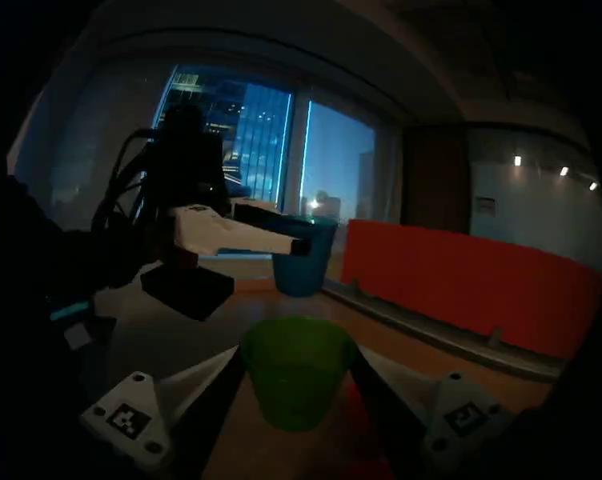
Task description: Pour water
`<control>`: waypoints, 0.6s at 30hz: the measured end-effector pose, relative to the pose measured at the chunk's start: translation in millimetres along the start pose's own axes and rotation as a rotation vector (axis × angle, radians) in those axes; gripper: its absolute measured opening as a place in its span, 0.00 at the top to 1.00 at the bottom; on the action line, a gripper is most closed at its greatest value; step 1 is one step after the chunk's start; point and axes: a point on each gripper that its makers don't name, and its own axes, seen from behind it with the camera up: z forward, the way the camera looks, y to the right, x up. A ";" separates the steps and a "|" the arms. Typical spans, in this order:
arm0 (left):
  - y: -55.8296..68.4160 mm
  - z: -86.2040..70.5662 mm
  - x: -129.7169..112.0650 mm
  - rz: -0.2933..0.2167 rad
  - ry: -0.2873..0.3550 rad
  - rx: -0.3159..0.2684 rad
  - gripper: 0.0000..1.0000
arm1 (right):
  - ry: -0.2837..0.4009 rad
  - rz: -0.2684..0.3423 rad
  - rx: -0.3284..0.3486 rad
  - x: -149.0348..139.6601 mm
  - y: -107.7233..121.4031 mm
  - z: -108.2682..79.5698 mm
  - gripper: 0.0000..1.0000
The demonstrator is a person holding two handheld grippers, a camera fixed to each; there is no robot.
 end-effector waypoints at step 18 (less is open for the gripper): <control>-2.7 -11.4 -68.7 -0.081 -0.076 0.022 0.13 | -0.024 0.030 -0.011 -7.0 12.4 -4.9 0.00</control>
